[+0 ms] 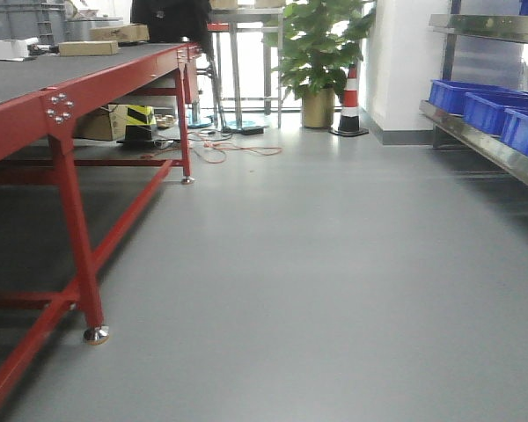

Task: Place cylindrical capacitor in blue bin on shelf
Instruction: 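Drive to the steel shelf of blue bins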

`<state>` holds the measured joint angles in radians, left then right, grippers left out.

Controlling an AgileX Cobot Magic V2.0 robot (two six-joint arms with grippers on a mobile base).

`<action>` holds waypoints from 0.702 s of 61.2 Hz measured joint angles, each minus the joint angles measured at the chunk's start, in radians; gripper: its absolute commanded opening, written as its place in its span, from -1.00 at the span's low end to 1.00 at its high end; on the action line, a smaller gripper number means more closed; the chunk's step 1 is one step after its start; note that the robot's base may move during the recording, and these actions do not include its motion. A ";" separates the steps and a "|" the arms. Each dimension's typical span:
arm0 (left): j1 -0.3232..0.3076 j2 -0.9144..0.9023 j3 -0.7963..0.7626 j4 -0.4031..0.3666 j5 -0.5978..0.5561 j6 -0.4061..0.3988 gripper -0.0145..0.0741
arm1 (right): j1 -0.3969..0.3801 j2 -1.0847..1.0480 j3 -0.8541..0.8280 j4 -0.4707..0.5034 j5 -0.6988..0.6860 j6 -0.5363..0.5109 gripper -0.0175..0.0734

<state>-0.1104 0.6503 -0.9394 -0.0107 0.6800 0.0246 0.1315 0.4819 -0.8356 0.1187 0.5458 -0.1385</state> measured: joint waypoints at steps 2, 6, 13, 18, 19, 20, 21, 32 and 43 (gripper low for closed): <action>0.000 0.000 0.000 0.000 0.000 0.000 -0.92 | 0.000 0.000 0.000 0.000 0.000 0.000 -0.97; 0.000 0.000 0.000 0.000 0.000 0.000 -0.92 | 0.000 0.000 0.000 0.000 0.000 0.000 -0.97; 0.000 0.000 0.000 0.000 0.000 0.000 -0.92 | 0.000 0.000 0.000 0.000 0.000 0.000 -0.97; 0.000 0.000 0.000 0.000 0.000 0.000 -0.92 | 0.000 0.000 0.000 0.000 0.000 0.000 -0.97; 0.000 0.000 0.000 0.000 0.000 0.000 -0.92 | 0.000 0.000 0.000 0.000 0.000 0.000 -0.97; 0.000 0.000 0.000 0.000 0.000 0.000 -0.92 | 0.000 0.000 0.000 0.000 0.000 0.000 -0.97; 0.000 0.000 0.000 0.000 0.000 0.000 -0.92 | 0.000 0.000 0.000 0.000 0.000 0.000 -0.97; 0.000 0.000 0.000 0.000 -0.001 0.000 -0.92 | 0.000 0.000 0.000 0.000 0.000 0.000 -0.97; 0.000 0.000 0.000 0.000 -0.001 0.000 -0.92 | 0.000 0.000 0.000 0.000 0.000 0.000 -0.97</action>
<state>-0.1104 0.6503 -0.9394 -0.0107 0.6793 0.0246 0.1315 0.4819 -0.8356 0.1187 0.5458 -0.1385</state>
